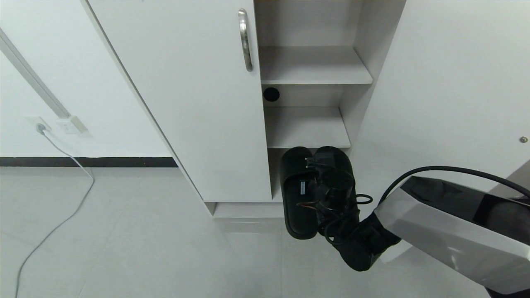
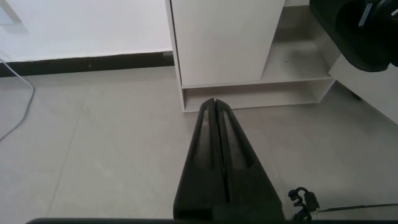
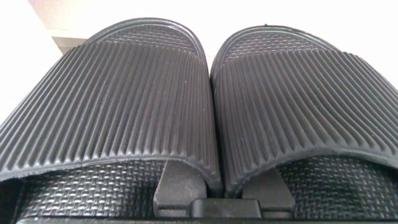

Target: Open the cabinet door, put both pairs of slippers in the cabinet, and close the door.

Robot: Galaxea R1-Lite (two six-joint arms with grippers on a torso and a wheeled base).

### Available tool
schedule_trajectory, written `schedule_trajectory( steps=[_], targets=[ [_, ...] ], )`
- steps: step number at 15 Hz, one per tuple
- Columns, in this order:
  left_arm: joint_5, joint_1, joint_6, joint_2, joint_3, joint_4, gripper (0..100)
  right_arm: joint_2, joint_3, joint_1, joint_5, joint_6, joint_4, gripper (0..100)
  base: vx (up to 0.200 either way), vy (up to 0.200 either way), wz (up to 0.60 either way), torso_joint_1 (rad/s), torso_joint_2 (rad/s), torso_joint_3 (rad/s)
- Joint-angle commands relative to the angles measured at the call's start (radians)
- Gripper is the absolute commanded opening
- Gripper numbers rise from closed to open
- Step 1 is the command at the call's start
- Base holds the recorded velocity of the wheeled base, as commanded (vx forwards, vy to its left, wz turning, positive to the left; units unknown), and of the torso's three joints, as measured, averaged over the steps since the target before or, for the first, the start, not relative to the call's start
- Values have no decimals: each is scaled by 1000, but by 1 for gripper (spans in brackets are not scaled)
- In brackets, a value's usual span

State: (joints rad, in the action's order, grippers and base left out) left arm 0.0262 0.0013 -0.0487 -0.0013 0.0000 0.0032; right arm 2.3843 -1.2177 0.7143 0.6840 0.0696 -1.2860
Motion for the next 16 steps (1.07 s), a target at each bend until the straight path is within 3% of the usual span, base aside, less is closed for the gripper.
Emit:
schedule_trajectory(
  steps=[1, 13, 16],
  targets=[
    [0, 0, 0, 1, 0, 0, 0, -7, -2, -6, 0, 1, 4, 0, 200, 0, 0, 7, 2, 2],
    [0, 0, 0, 1, 0, 0, 0, -5, -19, -13, -17, 9, 33, 0, 200, 0, 0, 3, 2, 3],
    [0, 0, 0, 1, 0, 0, 0, 23, -74, -13, -18, 7, 43, 0, 0, 0, 0, 0, 0, 0]
  ],
)
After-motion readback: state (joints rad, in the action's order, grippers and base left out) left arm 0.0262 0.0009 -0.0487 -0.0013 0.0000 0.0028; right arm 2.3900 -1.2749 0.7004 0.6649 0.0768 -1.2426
